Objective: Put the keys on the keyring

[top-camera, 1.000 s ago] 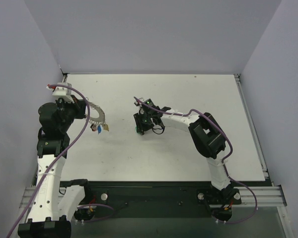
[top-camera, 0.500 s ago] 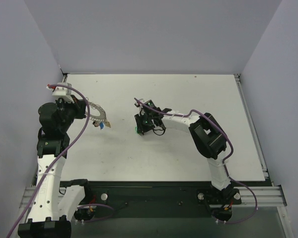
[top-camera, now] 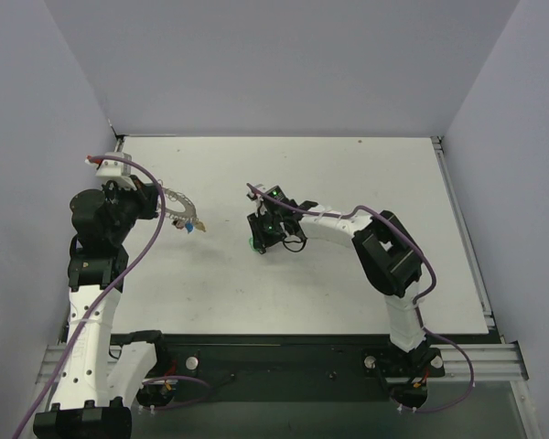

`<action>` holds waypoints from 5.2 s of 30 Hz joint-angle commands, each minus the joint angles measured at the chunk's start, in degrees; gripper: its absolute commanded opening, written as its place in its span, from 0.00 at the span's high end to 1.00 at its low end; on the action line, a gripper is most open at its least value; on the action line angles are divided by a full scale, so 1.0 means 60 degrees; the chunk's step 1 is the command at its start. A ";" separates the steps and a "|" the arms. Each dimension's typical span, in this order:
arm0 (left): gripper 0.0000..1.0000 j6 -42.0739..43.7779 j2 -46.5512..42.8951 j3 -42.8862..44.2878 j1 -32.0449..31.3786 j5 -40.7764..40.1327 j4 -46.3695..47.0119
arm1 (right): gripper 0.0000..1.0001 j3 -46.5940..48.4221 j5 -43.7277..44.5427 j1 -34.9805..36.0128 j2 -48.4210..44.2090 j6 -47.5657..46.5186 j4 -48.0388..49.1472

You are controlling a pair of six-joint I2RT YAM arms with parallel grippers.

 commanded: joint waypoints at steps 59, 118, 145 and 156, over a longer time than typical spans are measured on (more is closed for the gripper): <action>1.00 -0.0440 -0.0238 -0.0435 -0.0302 0.4121 0.3280 | 1.00 -0.2012 -0.1372 -0.0655 -0.4454 -0.0582 0.0844; 1.00 0.3633 -0.0458 -0.1065 -0.8169 0.0518 0.1701 | 1.00 -0.2292 -0.3779 -0.0086 -0.8590 -0.2119 -0.0825; 1.00 0.3633 -0.0370 -0.0904 -0.8271 0.0284 0.1390 | 1.00 -0.2028 -0.2545 0.0618 -0.8281 -0.2472 -0.0679; 1.00 0.3604 -0.0297 -0.0889 -0.8257 0.0210 0.1346 | 1.00 -0.1867 -0.2384 0.0824 -0.8003 -0.2560 -0.0811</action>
